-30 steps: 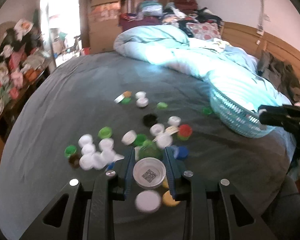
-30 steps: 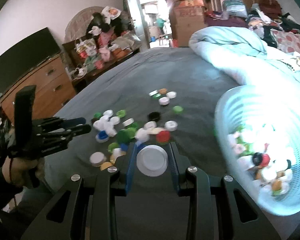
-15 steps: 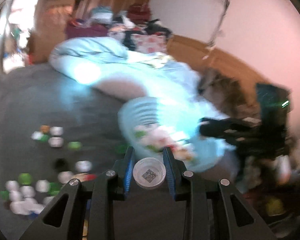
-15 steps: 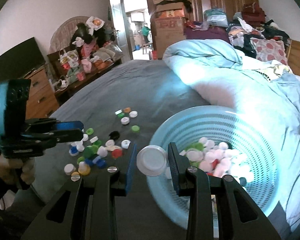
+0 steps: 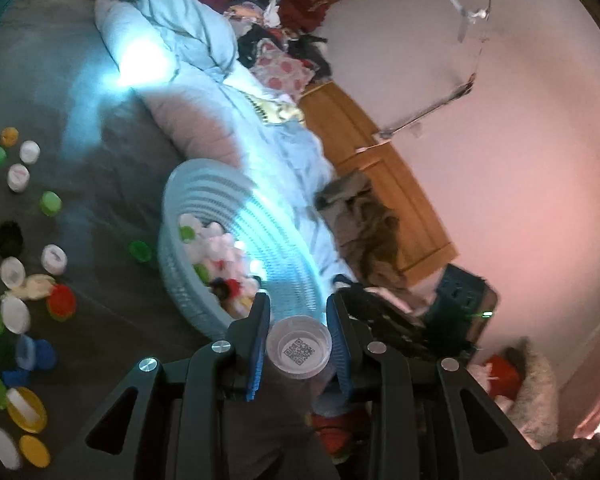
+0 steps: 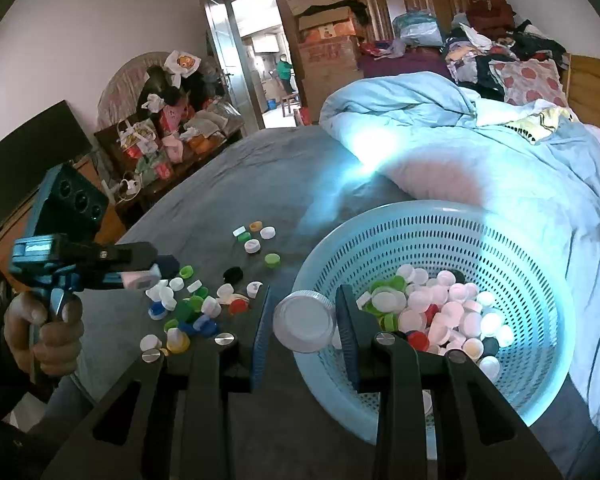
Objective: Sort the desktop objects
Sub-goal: 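Carry both white caps over the blue basket and release them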
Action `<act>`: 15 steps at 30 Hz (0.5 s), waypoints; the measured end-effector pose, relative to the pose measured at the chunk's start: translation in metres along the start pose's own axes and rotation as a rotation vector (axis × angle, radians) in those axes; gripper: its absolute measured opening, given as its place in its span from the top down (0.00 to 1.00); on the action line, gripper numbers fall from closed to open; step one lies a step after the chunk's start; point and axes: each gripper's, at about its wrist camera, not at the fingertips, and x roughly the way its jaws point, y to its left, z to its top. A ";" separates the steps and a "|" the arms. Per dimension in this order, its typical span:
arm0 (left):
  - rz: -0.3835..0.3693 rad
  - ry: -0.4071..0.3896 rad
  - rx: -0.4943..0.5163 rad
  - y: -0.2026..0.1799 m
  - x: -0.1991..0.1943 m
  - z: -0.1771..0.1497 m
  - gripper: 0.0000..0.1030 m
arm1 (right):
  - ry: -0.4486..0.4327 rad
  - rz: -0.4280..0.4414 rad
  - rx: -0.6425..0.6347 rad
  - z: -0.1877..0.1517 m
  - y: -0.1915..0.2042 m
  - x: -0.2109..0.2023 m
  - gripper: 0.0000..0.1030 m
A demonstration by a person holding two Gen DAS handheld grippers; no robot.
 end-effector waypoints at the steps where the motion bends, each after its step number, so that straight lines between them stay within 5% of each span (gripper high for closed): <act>1: 0.018 0.004 -0.004 -0.001 0.003 0.003 0.70 | -0.005 -0.004 -0.003 0.002 -0.002 -0.002 0.73; 15: 0.201 0.077 0.196 -0.058 0.075 0.057 0.70 | -0.065 -0.081 0.079 0.028 -0.053 -0.028 0.73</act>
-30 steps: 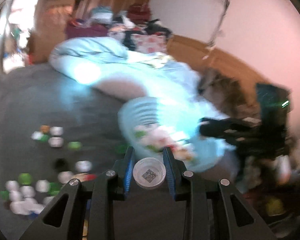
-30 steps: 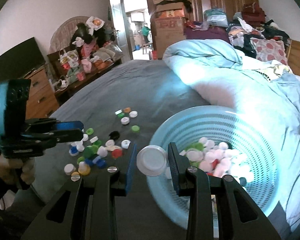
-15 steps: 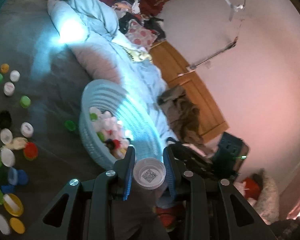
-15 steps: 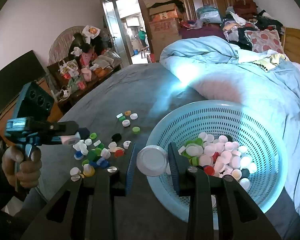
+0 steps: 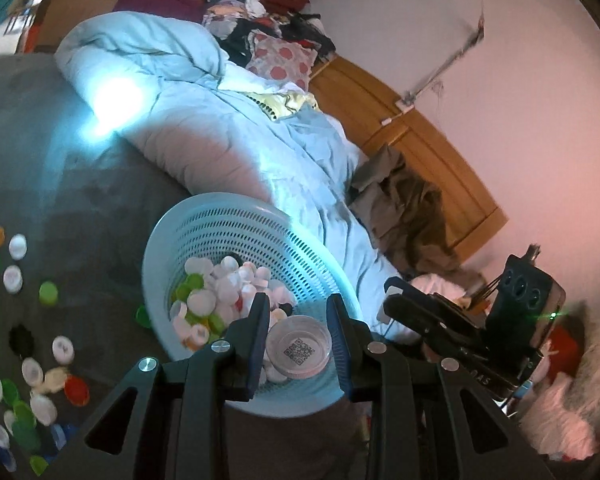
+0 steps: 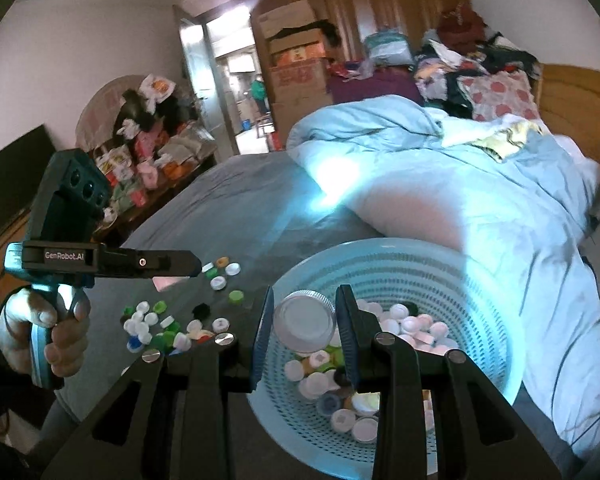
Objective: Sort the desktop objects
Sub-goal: 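Carry both white caps over the blue basket and release them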
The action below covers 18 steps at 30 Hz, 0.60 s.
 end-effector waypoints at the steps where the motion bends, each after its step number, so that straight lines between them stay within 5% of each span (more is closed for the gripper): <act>1: 0.008 0.004 0.009 -0.002 0.003 0.001 0.70 | 0.002 -0.005 0.009 0.000 -0.003 0.000 0.73; 18: 0.060 0.090 0.065 -0.025 0.068 0.015 0.70 | 0.033 -0.027 0.125 -0.006 -0.048 0.006 0.73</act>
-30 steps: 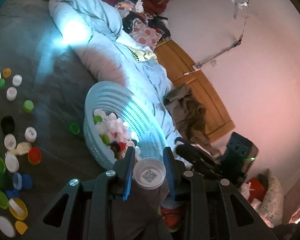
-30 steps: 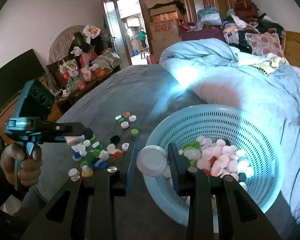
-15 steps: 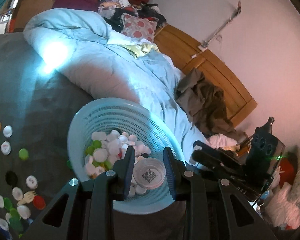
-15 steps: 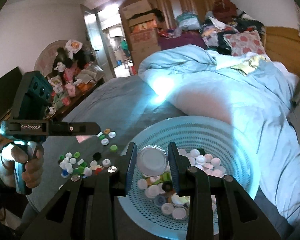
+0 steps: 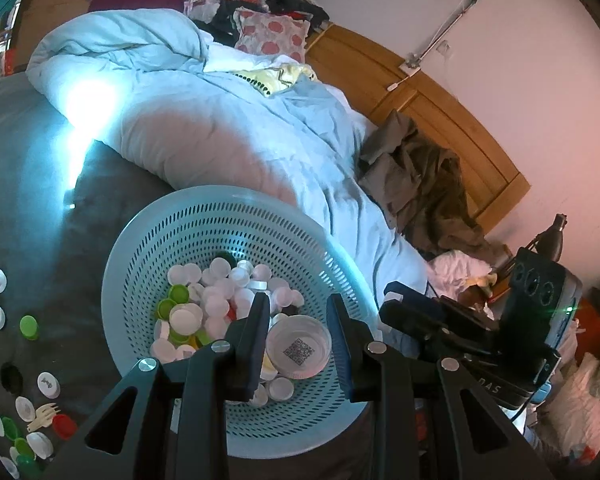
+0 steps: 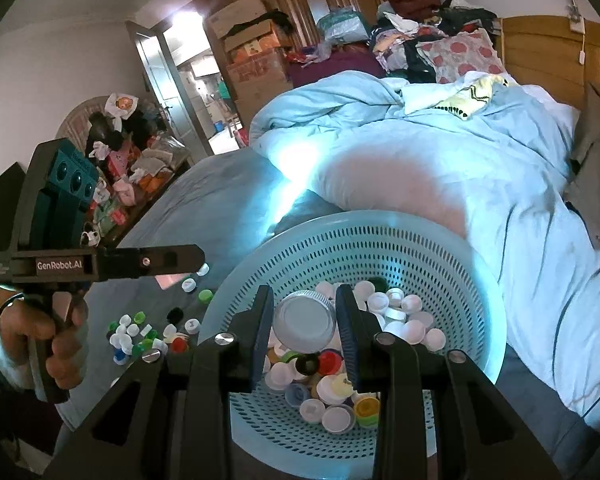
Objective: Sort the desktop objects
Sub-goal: 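Carry both white caps over the blue basket and release them, then return both grippers to the cap pile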
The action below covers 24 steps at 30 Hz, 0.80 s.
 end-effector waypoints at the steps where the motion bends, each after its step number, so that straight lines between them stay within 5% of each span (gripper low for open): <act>1: 0.004 0.001 0.000 -0.001 0.002 0.001 0.70 | 0.000 0.000 -0.003 0.001 0.000 0.001 0.73; 7: 0.009 0.023 -0.010 0.003 0.014 0.001 0.65 | 0.003 -0.010 -0.015 0.003 0.000 0.007 0.72; 10: 0.042 0.004 -0.017 0.006 0.016 0.001 0.02 | 0.019 -0.045 -0.029 0.004 0.002 0.012 0.62; 12: 0.054 -0.028 -0.017 0.007 0.012 0.001 0.01 | 0.015 -0.077 -0.036 0.003 0.004 0.013 0.22; 18: 0.103 -0.053 0.013 0.012 0.000 -0.014 0.01 | -0.033 -0.063 -0.088 -0.017 0.025 0.002 0.20; 24: 0.218 -0.052 0.067 0.040 -0.027 -0.073 0.01 | 0.030 0.006 -0.191 -0.091 0.075 0.016 0.20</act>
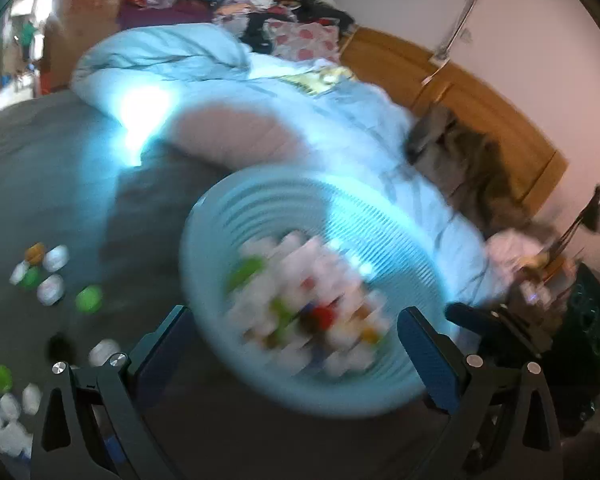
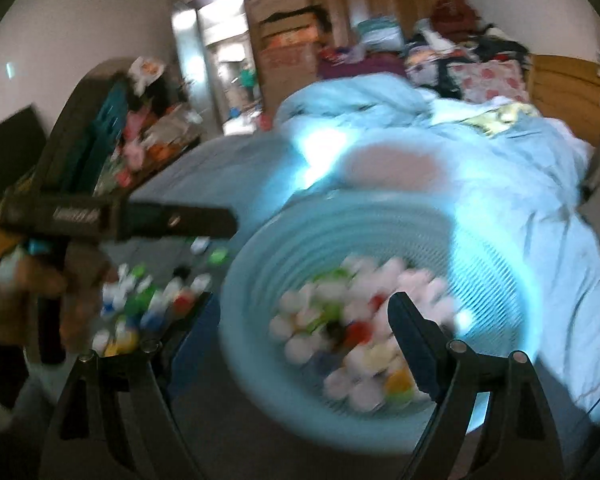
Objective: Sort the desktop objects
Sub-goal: 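Return both grippers to the cap pile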
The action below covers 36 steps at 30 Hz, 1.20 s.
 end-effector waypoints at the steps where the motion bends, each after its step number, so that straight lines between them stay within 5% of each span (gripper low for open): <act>1: 0.019 0.002 -0.002 0.008 -0.006 -0.014 0.01 | 0.020 0.021 -0.013 -0.019 0.013 0.004 0.20; 9: 0.283 -0.071 -0.096 0.089 -0.074 -0.106 0.01 | 0.241 0.165 0.025 -0.109 0.064 0.051 0.20; 16: 0.615 -0.147 -0.163 0.162 -0.127 -0.168 0.00 | 0.286 0.131 0.065 -0.131 0.065 0.061 0.20; 20: 0.703 -0.149 -0.244 0.201 -0.143 -0.199 0.00 | 0.285 0.093 0.095 -0.132 0.058 0.058 0.20; 24: 0.738 -0.159 -0.346 0.233 -0.149 -0.228 0.00 | 0.306 0.057 0.088 -0.132 0.057 0.056 0.20; 27: 0.692 -0.153 -0.367 0.240 -0.145 -0.243 0.00 | 0.317 0.049 0.073 -0.132 0.064 0.061 0.20; 36: 0.427 -0.110 -0.112 0.176 -0.126 -0.235 0.14 | 0.344 0.060 0.017 -0.134 0.085 0.069 0.20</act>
